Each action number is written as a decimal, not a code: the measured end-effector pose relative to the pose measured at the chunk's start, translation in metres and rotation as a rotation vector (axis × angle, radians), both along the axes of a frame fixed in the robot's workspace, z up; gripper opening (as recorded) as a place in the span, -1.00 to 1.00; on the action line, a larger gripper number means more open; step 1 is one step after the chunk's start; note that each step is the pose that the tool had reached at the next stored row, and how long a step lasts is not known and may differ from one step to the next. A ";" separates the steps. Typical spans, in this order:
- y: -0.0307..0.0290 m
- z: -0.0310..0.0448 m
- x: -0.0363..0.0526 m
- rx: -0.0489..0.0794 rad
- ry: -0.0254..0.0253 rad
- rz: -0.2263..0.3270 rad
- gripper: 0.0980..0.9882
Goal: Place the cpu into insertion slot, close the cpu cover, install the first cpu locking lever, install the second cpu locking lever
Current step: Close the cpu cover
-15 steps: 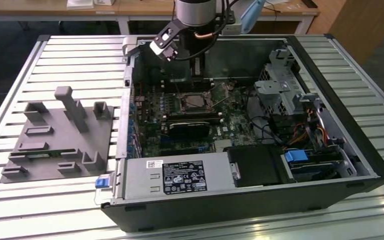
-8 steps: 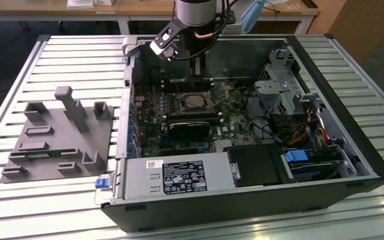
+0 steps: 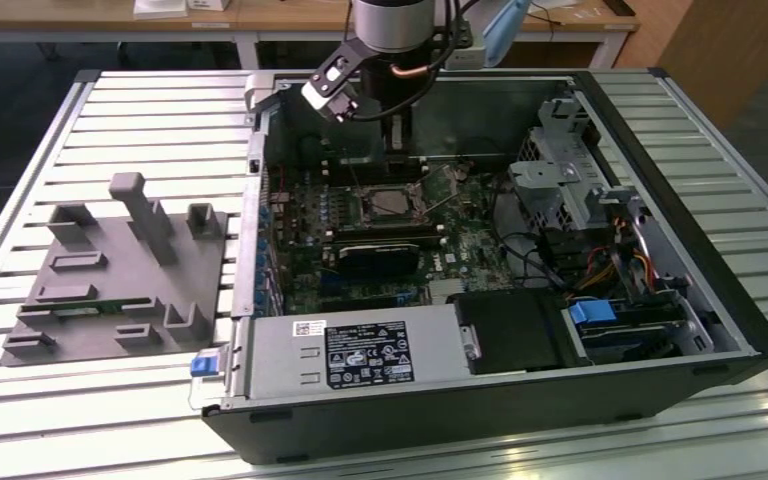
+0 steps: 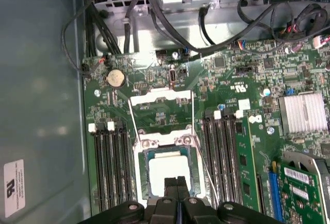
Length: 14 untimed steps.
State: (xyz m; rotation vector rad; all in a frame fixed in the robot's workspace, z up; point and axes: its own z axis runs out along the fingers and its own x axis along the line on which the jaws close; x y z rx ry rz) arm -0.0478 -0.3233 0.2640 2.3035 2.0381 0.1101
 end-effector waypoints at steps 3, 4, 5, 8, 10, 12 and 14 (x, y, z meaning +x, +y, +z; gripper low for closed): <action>-0.0001 0.0000 0.0052 0.000 0.0003 0.000 -0.98; 0.0000 0.0000 0.0072 0.000 0.0005 0.000 -0.98; 0.0000 0.0000 0.0094 0.000 0.0007 0.000 -0.98; 0.0000 0.0000 0.0171 0.000 0.0015 0.000 -0.98; 0.0000 0.0000 0.0223 0.000 0.0021 0.000 -0.98; -0.0001 0.0000 0.0272 0.000 0.0025 0.000 -0.98; -0.0001 0.0000 0.0323 0.000 0.0030 0.000 -0.98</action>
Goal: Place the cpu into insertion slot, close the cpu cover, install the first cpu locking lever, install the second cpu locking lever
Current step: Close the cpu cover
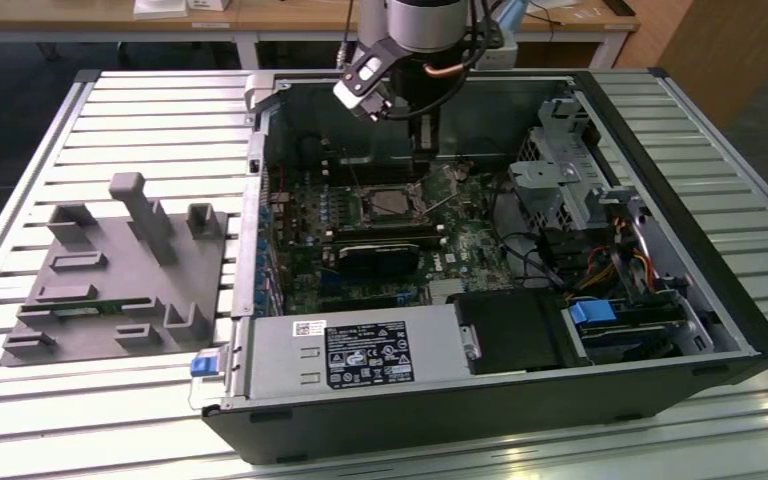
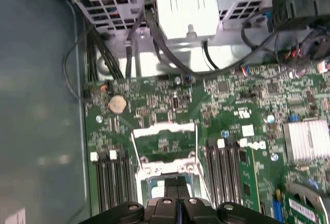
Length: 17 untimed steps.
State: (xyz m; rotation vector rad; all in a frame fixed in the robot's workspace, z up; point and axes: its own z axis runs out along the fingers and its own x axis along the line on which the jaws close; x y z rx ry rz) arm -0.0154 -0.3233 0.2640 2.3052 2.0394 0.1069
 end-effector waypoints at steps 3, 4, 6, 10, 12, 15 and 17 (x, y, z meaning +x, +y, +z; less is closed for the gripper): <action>0.0000 0.0000 0.0082 0.000 0.0008 0.000 -0.98; 0.0000 0.0000 0.0106 0.000 0.0011 0.000 -0.98; 0.0000 0.0000 0.0150 0.000 0.0014 0.000 -0.98; 0.0000 0.0000 0.0240 0.000 0.0020 0.000 -0.98; 0.0000 0.0001 0.0290 0.000 0.0024 0.000 -0.98; 0.0000 0.0000 0.0370 0.000 0.0029 0.000 -0.98; 0.0000 -0.0001 0.0425 0.000 0.0033 0.000 -0.98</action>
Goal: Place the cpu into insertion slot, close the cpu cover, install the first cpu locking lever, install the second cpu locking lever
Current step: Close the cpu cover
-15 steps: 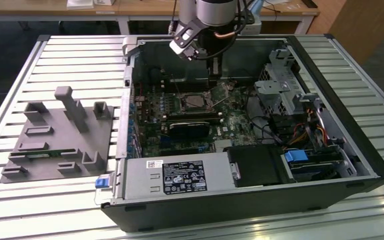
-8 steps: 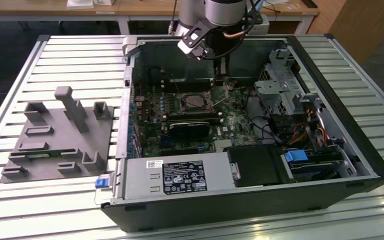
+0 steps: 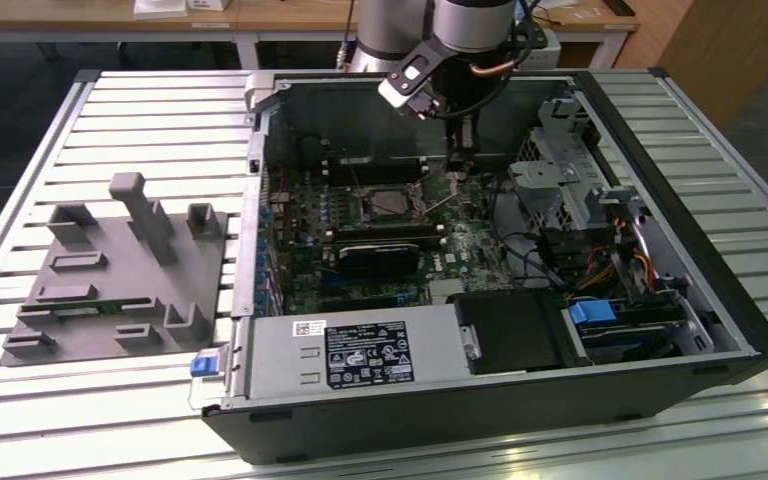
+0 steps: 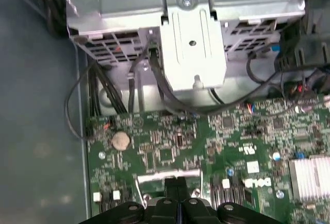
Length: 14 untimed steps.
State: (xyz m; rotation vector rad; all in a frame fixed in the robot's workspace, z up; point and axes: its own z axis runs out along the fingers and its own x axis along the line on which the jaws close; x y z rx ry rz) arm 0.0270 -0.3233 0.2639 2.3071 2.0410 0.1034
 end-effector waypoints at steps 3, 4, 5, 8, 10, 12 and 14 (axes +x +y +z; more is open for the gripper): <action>0.0000 0.0001 0.0072 0.000 0.0005 0.000 -0.98; 0.0000 0.0001 0.0085 0.000 0.0005 0.000 -0.98; 0.0000 0.0000 0.0097 0.000 0.0005 0.000 -0.98; 0.0000 -0.0001 0.0141 0.000 0.0005 0.000 -0.98; 0.0001 -0.0002 0.0178 0.000 0.0006 0.000 -0.98; 0.0001 -0.0004 0.0210 0.000 0.0006 0.000 -0.98; 0.0002 -0.0010 0.0230 0.000 0.0006 -0.001 -0.98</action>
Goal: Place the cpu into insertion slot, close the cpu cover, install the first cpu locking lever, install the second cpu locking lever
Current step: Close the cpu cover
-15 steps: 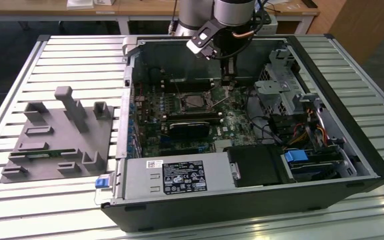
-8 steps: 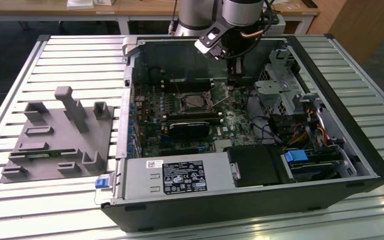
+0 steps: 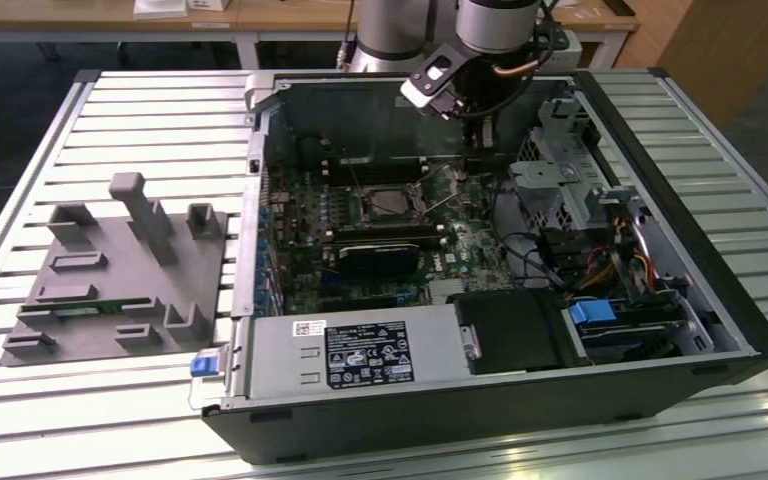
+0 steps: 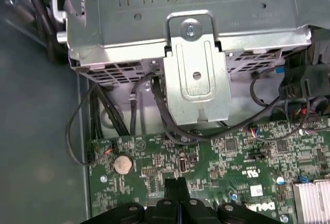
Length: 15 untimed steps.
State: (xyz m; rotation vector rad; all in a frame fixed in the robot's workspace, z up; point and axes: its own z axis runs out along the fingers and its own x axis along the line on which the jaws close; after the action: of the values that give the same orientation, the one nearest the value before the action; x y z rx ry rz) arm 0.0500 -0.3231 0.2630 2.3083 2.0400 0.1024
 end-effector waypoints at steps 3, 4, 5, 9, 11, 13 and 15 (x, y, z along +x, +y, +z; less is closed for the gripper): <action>0.0000 -0.0024 0.0013 0.000 0.0000 -0.001 -0.98; 0.0000 -0.0036 0.0016 0.000 0.0000 -0.001 -0.98; 0.0000 -0.0050 0.0017 0.000 0.0000 -0.001 -0.98; 0.0000 -0.0104 0.0028 0.000 0.0001 -0.001 -0.98; 0.0000 -0.0130 0.0035 0.000 0.0004 -0.002 -0.98; 0.0000 -0.0154 0.0042 0.000 0.0007 -0.002 -0.98; 0.0000 -0.0175 0.0049 0.000 0.0012 -0.002 -0.98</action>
State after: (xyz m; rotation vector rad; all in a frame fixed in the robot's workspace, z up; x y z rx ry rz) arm 0.0549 -0.3231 0.2455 2.3109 2.0382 0.1010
